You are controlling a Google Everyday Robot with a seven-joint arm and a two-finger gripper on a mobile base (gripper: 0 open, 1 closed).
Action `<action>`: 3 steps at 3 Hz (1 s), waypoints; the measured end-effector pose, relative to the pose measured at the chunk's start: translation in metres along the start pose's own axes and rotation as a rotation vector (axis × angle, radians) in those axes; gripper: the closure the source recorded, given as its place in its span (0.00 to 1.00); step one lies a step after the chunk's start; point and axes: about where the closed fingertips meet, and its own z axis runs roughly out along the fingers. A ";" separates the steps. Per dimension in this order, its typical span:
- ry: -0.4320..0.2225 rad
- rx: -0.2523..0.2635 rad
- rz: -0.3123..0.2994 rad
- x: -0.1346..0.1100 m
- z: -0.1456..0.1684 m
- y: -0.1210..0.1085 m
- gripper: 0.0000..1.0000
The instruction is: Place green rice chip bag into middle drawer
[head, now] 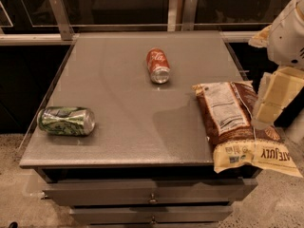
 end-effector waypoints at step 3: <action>-0.293 -0.112 -0.037 -0.101 0.065 0.040 0.00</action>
Offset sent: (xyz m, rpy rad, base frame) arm 0.0005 0.1185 -0.0447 0.3164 0.0180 0.1569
